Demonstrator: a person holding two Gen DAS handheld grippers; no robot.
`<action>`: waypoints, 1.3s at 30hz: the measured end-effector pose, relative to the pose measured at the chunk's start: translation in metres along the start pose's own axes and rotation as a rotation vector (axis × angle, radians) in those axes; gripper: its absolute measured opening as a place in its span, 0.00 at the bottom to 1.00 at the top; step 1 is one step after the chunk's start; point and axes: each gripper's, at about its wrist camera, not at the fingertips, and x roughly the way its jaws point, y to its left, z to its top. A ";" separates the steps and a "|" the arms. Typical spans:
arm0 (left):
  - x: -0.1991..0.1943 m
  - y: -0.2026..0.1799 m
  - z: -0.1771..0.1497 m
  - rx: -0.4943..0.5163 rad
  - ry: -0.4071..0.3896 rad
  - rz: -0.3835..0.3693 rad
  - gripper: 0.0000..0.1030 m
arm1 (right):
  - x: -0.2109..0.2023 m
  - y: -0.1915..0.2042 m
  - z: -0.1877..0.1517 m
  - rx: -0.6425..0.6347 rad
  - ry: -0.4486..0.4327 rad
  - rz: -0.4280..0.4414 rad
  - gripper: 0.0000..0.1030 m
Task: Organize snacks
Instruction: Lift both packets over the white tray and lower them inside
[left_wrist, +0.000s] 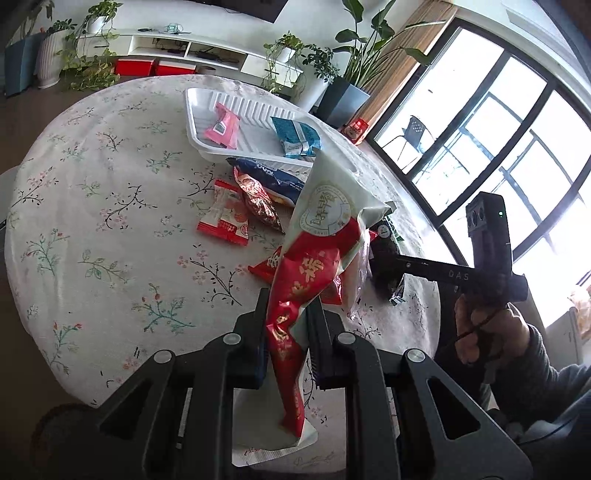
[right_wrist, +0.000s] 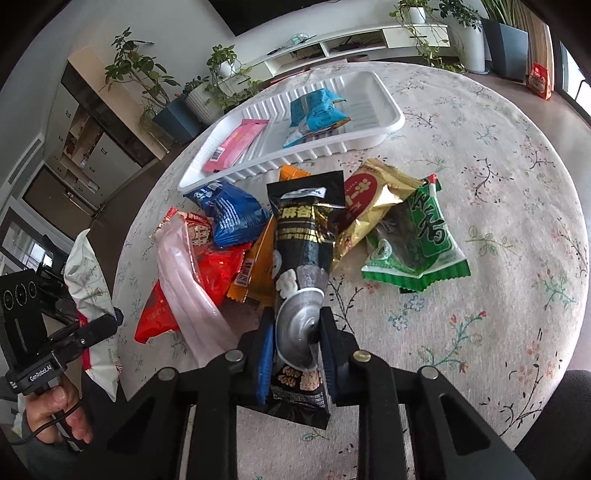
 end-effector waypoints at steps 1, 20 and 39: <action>-0.001 0.001 0.000 -0.006 -0.004 -0.004 0.15 | -0.002 -0.001 -0.001 0.008 -0.004 0.005 0.22; -0.024 0.045 0.032 -0.136 -0.087 -0.023 0.15 | -0.057 -0.052 0.015 0.163 -0.097 0.093 0.21; 0.035 0.028 0.224 0.009 -0.063 0.004 0.15 | -0.075 -0.055 0.193 0.029 -0.249 -0.013 0.21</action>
